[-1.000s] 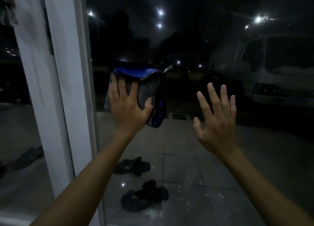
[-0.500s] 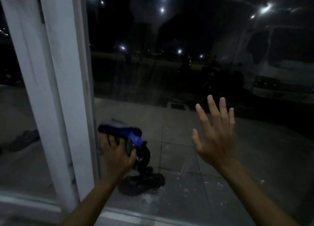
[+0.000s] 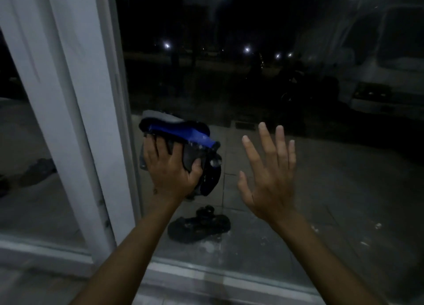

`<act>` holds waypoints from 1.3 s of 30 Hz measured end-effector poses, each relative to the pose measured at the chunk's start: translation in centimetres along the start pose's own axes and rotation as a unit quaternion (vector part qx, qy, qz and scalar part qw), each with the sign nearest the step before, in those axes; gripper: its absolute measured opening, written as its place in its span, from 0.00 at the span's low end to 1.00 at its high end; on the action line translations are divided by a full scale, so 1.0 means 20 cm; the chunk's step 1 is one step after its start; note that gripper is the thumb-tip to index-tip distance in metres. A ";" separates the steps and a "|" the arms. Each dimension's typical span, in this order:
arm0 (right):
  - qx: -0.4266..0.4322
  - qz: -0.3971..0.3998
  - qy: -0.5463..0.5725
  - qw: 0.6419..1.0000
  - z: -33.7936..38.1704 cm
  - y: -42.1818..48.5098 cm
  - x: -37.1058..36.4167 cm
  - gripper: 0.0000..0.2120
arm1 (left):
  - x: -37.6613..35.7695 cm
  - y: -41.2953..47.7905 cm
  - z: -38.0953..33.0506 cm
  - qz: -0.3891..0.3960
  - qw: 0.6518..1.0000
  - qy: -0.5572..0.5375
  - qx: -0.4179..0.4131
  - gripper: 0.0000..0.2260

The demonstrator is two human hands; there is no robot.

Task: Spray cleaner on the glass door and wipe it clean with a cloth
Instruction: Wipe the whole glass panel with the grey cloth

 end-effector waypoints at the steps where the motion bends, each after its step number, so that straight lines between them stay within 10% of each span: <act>1: -0.003 0.005 0.001 1.000 0.02 -0.03 -0.03 0.33 | 0.00 -0.10 0.02 0.012 1.000 -0.004 -0.005 0.24; 8: -0.007 0.005 -0.027 1.000 -0.02 -0.16 -0.07 0.31 | -0.04 -0.66 0.15 0.097 0.995 0.020 -0.002 0.23; 17: -0.046 -0.030 -0.016 0.998 -0.23 -0.12 0.05 0.30 | -0.04 -0.17 -0.10 0.038 0.997 -0.013 0.058 0.25; 24: -0.060 -0.047 -0.008 0.997 -0.27 -0.10 0.11 0.31 | -0.04 0.16 -0.39 -0.016 1.000 0.007 -0.021 0.23; 39: -0.048 0.008 -0.037 0.998 -0.40 -0.33 0.09 0.31 | -0.12 -0.65 -0.40 0.100 0.974 0.012 -0.204 0.19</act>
Point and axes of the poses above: each hand's wrist, its own y-axis towards the middle knuckle, its own x-axis out of the back of the hand, z = x × y, the point moved 8 cm from there along y, towards the middle knuckle
